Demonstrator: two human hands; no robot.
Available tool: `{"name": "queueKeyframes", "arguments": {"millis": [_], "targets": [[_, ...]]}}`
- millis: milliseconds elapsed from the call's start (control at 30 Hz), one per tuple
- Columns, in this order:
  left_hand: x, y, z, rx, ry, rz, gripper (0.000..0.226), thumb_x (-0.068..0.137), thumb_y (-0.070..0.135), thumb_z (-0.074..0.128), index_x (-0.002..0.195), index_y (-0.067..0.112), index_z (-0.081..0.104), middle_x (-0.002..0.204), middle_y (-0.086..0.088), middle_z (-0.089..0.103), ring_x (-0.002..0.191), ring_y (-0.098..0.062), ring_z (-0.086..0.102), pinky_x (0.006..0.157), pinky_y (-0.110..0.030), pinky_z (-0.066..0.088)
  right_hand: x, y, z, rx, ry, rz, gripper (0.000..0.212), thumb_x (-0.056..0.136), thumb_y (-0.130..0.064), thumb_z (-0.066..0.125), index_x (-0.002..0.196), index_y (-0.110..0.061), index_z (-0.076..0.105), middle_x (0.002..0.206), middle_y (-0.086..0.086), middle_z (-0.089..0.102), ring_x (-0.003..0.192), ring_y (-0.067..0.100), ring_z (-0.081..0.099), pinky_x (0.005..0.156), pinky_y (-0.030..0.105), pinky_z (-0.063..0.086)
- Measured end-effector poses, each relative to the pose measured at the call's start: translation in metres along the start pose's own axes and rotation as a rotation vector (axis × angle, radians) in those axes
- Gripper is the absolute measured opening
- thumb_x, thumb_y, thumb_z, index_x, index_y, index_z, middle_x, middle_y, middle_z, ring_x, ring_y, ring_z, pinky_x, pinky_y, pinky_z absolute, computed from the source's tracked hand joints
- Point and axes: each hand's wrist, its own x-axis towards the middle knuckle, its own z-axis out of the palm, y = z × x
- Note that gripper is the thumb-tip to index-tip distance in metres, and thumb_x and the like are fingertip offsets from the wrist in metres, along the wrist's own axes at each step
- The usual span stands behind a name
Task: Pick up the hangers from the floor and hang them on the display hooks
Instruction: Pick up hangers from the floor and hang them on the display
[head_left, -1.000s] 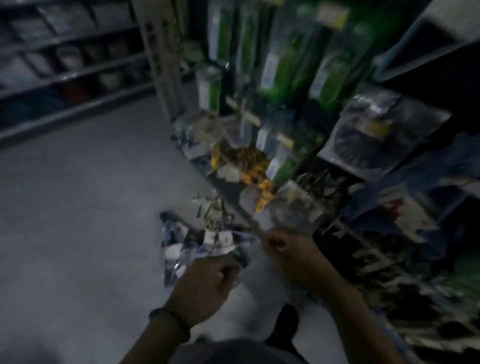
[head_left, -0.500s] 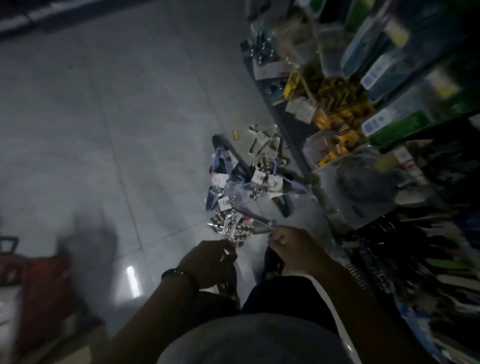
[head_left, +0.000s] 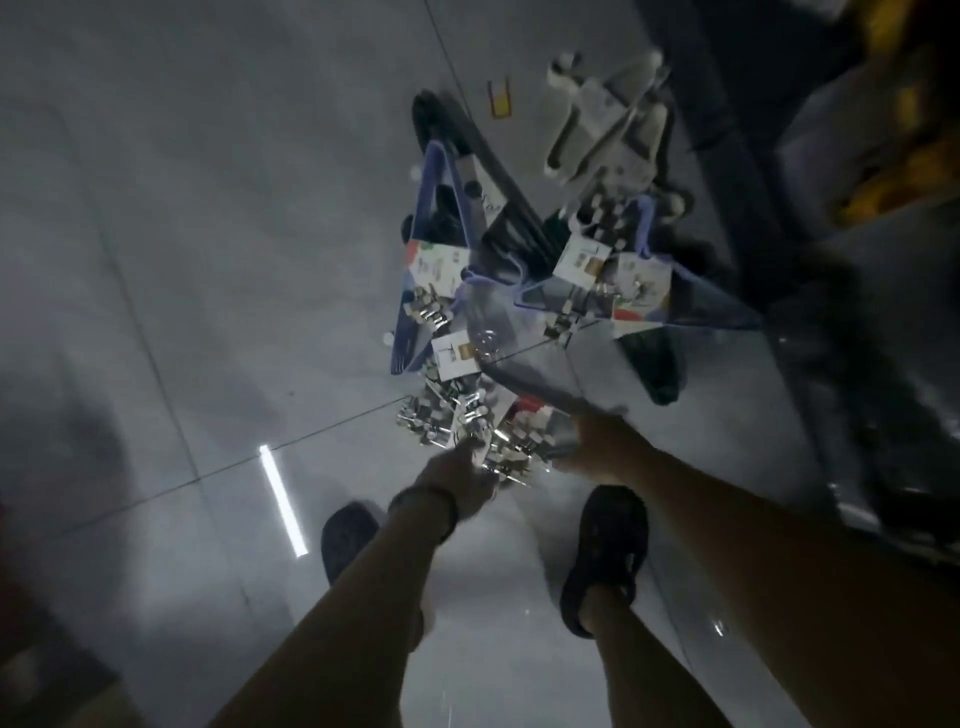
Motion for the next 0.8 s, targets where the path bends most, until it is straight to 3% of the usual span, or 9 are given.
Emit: {"name": "queueKeyframes", "arguments": {"millis": [167,300,367,433,500,600,633,733,800], "targets": [[0.136,-0.033,0.018,-0.346,0.164,-0.040,0.066,0.096,0.055,0.058,0.155,0.034,0.036,0.148,-0.008,0.058,0.129,-0.036,0.058,0.110,-0.053,0.049,0.122,-0.016,0.056,0.143,0.049,-0.163,0.047,0.087,-0.037,0.078,0.129,-0.032,0.058,0.115,-0.007,0.068,0.099,0.012,0.067,0.078,0.029,0.058],[0.157,-0.064,0.037,-0.627,0.141,0.010,0.041,0.097,0.043,0.067,0.134,0.032,0.052,0.128,-0.006,0.070,0.110,-0.028,0.068,0.096,-0.050,0.058,0.150,-0.026,0.107,-0.062,-0.020,-0.151,0.042,0.087,-0.043,0.069,0.126,-0.033,0.055,0.123,-0.007,0.062,0.115,0.018,0.061,0.092,0.038,0.052],[0.159,-0.083,0.038,-0.704,0.180,-0.016,0.039,0.088,0.046,0.075,0.120,0.027,0.063,0.116,-0.005,0.075,0.106,-0.029,0.072,0.091,-0.051,0.061,0.141,-0.034,0.130,0.078,0.014,-0.118,0.052,0.082,-0.037,0.073,0.128,-0.036,0.051,0.115,-0.010,0.064,0.105,0.016,0.066,0.085,0.038,0.059],[0.157,-0.096,0.028,-0.769,0.218,-0.113,0.060,0.065,0.057,0.088,0.110,0.026,0.064,0.109,-0.007,0.076,0.099,-0.033,0.074,0.083,-0.054,0.063,0.123,-0.049,0.150,0.251,0.003,-0.167,0.076,0.076,-0.026,0.078,0.143,-0.037,0.043,0.113,-0.013,0.065,0.092,0.012,0.067,0.069,0.029,0.061],[0.154,-0.108,0.014,-0.807,0.223,-0.233,0.092,0.051,0.065,0.095,0.124,0.022,0.057,0.115,-0.005,0.072,0.101,-0.032,0.071,0.083,-0.057,0.063,0.102,-0.070,0.170,0.404,-0.104,-0.267,0.090,0.076,-0.020,0.080,0.151,-0.040,0.035,0.120,-0.009,0.063,0.091,0.012,0.069,0.062,0.022,0.058],[0.150,-0.138,-0.003,-0.773,0.269,-0.272,0.133,0.045,0.070,0.096,0.153,0.032,0.029,0.133,0.000,0.057,0.115,-0.029,0.062,0.096,-0.054,0.059,0.085,-0.095,0.192,0.520,-0.262,-0.323,0.085,0.082,-0.026,0.085,0.149,-0.041,0.034,0.117,-0.015,0.057,0.100,0.000,0.060,0.077,0.017,0.055],[0.144,-0.146,-0.008,-0.734,0.297,-0.240,0.133,0.046,0.071,0.094,0.155,0.032,0.028,0.137,-0.004,0.057,0.115,-0.029,0.064,0.093,-0.050,0.060,0.085,-0.100,0.198,0.530,-0.300,-0.336,0.086,0.083,-0.034,0.085,0.151,-0.044,0.034,0.119,-0.017,0.056,0.105,-0.002,0.058,0.085,0.018,0.053],[0.145,-0.180,-0.017,-0.510,0.541,-0.180,0.085,0.076,0.055,0.080,0.147,0.025,0.045,0.140,-0.011,0.058,0.116,-0.032,0.065,0.092,-0.045,0.059,0.085,-0.114,0.204,0.430,-0.443,-0.375,0.086,0.084,-0.055,0.080,0.150,-0.067,0.026,0.153,0.003,0.045,0.136,0.020,0.049,0.108,0.032,0.040],[0.146,-0.202,-0.027,-0.335,0.692,-0.322,0.074,0.083,0.057,0.075,0.142,0.023,0.045,0.142,-0.012,0.051,0.125,-0.039,0.056,0.099,-0.053,0.054,0.091,-0.118,0.208,0.328,-0.463,-0.396,0.070,0.093,-0.046,0.075,0.155,-0.044,0.043,0.153,0.006,0.050,0.133,0.019,0.050,0.100,0.023,0.039]]}}
